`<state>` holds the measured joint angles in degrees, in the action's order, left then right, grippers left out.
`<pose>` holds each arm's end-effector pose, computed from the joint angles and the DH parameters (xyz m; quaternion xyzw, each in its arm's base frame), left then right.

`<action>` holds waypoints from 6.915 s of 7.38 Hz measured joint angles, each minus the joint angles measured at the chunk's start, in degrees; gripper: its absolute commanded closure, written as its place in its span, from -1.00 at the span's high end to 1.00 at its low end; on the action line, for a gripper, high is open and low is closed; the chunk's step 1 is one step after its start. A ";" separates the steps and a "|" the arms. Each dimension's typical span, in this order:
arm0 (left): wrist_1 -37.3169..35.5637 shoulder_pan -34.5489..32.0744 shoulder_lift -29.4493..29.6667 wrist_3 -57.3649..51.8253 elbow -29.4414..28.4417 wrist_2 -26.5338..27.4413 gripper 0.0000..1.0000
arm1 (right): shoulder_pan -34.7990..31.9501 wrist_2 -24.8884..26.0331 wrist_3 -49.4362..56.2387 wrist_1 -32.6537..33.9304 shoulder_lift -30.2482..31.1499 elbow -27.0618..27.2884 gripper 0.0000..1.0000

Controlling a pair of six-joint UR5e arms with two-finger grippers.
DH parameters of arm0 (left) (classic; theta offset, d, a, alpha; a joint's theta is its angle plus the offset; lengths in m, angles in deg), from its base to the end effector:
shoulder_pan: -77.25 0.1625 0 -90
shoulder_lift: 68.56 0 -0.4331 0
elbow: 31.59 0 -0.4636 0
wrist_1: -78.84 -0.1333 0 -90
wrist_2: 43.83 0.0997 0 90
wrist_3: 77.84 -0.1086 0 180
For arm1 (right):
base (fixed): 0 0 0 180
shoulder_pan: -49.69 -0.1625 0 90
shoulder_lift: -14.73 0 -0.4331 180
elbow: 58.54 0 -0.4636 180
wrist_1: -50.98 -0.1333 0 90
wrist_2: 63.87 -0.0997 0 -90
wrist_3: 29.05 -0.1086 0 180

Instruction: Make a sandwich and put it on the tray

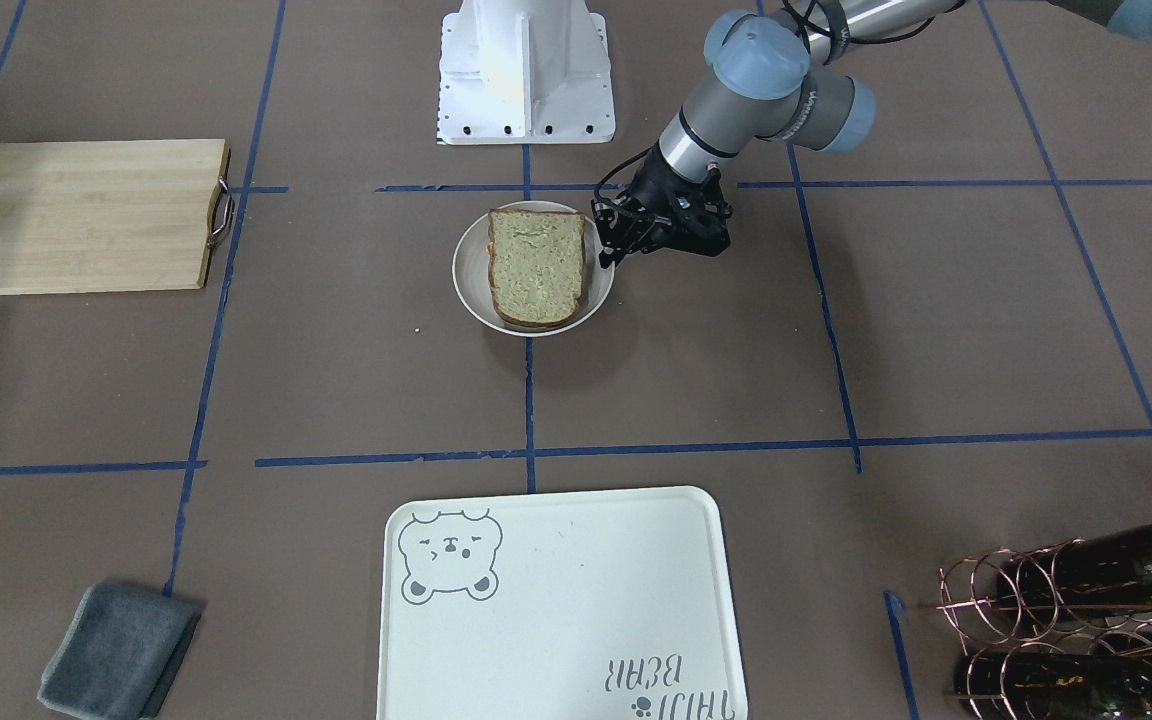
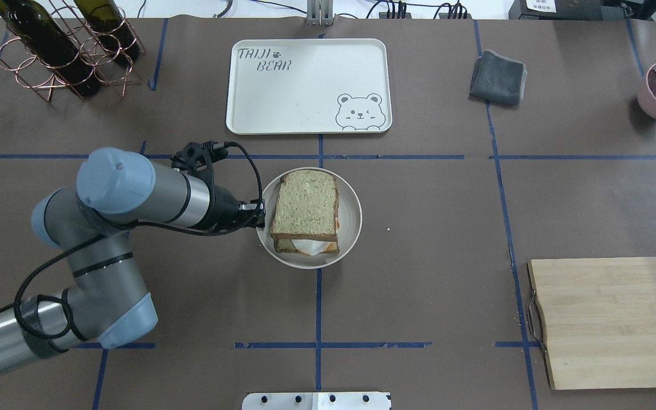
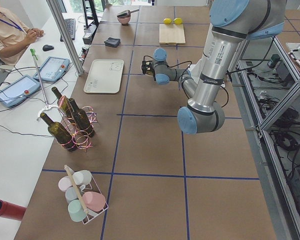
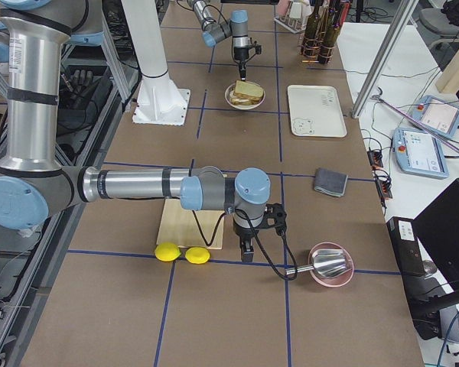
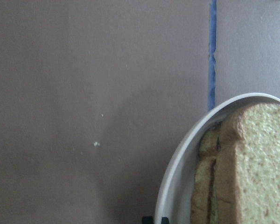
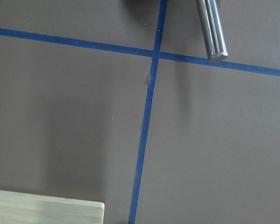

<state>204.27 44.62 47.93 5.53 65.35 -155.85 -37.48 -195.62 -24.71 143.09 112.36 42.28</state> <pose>0.5480 -0.4608 0.2380 0.0381 0.5757 -0.0769 0.8132 0.0359 -0.5090 0.6451 0.0135 -0.3562 -0.0618 0.9323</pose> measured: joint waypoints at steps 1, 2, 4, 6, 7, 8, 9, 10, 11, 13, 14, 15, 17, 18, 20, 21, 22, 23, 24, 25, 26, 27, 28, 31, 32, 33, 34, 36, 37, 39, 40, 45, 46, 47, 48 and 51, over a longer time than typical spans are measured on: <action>-0.06 -3.36 3.00 -1.35 -4.11 -2.02 -1.00 | -0.01 0.00 -0.02 0.00 0.15 0.01 1.00; -0.07 -6.51 6.54 -3.52 -9.11 -3.93 -1.00 | -0.01 0.00 -0.05 0.00 0.22 0.07 1.00; 0.05 -10.89 14.77 -6.20 -20.68 -6.05 -1.00 | 0.05 0.05 -0.19 -0.02 0.27 0.15 1.00; 2.42 -13.48 23.74 -7.10 -33.89 -6.88 -1.00 | 0.02 0.03 -0.25 -0.04 0.43 0.29 1.00; 5.74 -14.28 27.38 -7.28 -40.99 -7.00 -1.00 | 0.01 0.01 -0.27 -0.06 0.61 0.39 1.00; 9.24 -14.71 30.52 -7.45 -47.84 -6.88 -1.00 | 0.01 0.00 -0.29 -0.08 0.78 0.47 1.00; 11.89 -14.92 32.87 -7.68 -53.32 -6.31 -1.00 | 0.02 0.00 -0.29 -0.08 0.95 0.47 1.00; 13.79 -15.00 33.93 -7.96 -56.68 -5.49 -1.00 | 0.03 0.00 -0.29 -0.09 1.01 0.47 1.00; 14.72 -15.00 34.32 -8.73 -58.34 -4.70 -0.64 | 0.04 -0.02 -0.32 -0.09 1.04 0.49 1.00; 15.23 -15.01 34.48 -11.05 -59.35 -3.11 0.99 | -0.01 -0.03 -0.37 -0.09 1.08 0.61 1.00; 15.29 -15.01 34.48 -12.09 -59.42 -2.43 1.00 | -0.02 -0.01 -0.38 -0.09 1.12 0.70 1.00; 15.32 -15.14 34.43 -13.54 -59.41 -2.13 1.00 | -0.02 0.00 -0.37 -0.09 1.13 0.83 1.00; 14.83 -16.15 33.94 -16.64 -57.35 -2.23 1.00 | 0.00 0.00 -0.24 -0.09 1.18 1.03 1.00; 12.87 -16.73 32.25 -17.84 -52.90 -2.66 1.00 | 0.00 0.00 -0.15 -0.09 1.50 1.49 1.00; 1.76 -18.04 24.01 -23.09 -35.47 -4.72 1.00 | -0.02 0.02 -0.16 -0.09 2.95 3.16 1.00; -4.18 -19.06 18.80 -26.64 -25.95 -6.36 1.00 | -0.02 0.08 -0.14 -0.09 3.36 3.55 1.00; -8.96 -20.42 12.70 -30.43 -16.77 -8.21 1.00 | -0.02 0.13 -0.13 -0.09 3.57 3.68 1.00; -13.68 -22.16 6.49 -35.68 -8.22 -9.25 1.00 | -0.03 0.18 -0.10 -0.09 3.70 3.68 1.00; -19.44 -24.54 1.23 -42.97 -1.05 -9.80 1.00 | -0.03 0.23 -0.04 -0.09 3.75 3.63 1.00; -24.30 -27.71 -3.34 -50.98 3.88 -10.72 1.00 | -0.03 0.25 0.03 -0.09 3.77 3.48 1.00; -26.94 -32.18 -7.91 -60.01 6.02 -12.96 1.00 | -0.02 0.26 0.07 -0.09 3.78 3.32 1.00; -28.10 -37.17 -12.24 -68.97 6.05 -15.48 1.00 | -0.02 0.26 0.09 -0.09 3.79 3.20 1.00; -28.54 -42.20 -16.72 -77.05 5.47 -17.28 1.00 | -0.02 0.28 0.10 -0.09 3.81 3.06 1.00; -28.74 -53.14 -29.15 -91.01 4.84 -18.49 1.00 | -0.02 0.33 0.04 -0.09 4.07 2.79 1.00; -28.84 -54.92 -32.48 -91.95 4.75 -18.50 1.00 | -0.02 0.29 0.00 -0.09 4.16 2.84 1.00; -28.96 -56.22 -34.88 -92.40 4.32 -18.54 1.00 | -0.02 0.27 -0.02 -0.09 4.19 2.90 1.00; -29.07 -57.28 -36.99 -92.67 3.90 -18.63 1.00 | -0.02 0.27 -0.03 -0.09 4.22 2.97 1.00; -29.44 -58.15 -39.28 -92.63 3.70 -18.67 1.00 | -0.02 0.26 -0.05 -0.09 4.23 3.08 1.00; -29.94 -58.70 -39.53 -92.60 4.09 -18.72 1.00 | -0.02 0.26 -0.09 -0.09 4.23 3.15 1.00; -30.62 -59.32 -39.47 -92.52 4.28 -19.28 1.00 | -0.02 0.26 -0.17 -0.09 4.23 3.28 1.00; -30.67 -59.42 -39.55 -92.41 4.58 -20.29 1.00 | -0.02 0.26 -0.21 -0.09 4.23 3.29 1.00; -30.42 -59.40 -39.18 -92.77 4.92 -22.52 1.00 | -0.02 0.35 -0.60 -0.09 4.23 2.90 1.00; -30.42 -59.39 -39.16 -92.79 4.88 -22.53 1.00 | -0.02 0.35 -0.69 -0.09 4.23 2.86 1.00; -30.42 -59.39 -39.15 -92.83 4.86 -22.54 1.00 | -0.02 0.35 -0.77 -0.09 4.23 2.83 1.00; -30.41 -59.39 -39.15 -92.85 4.81 -22.54 1.00 | -0.02 0.37 -0.80 -0.09 4.23 2.79 1.00; -30.42 -59.39 -39.14 -92.86 4.61 -22.52 1.00 | -0.02 0.43 -0.86 -0.09 4.22 2.80 1.00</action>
<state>173.85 -14.77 8.79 -87.33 69.96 -178.37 -37.50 -195.18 -25.57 143.00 116.59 45.07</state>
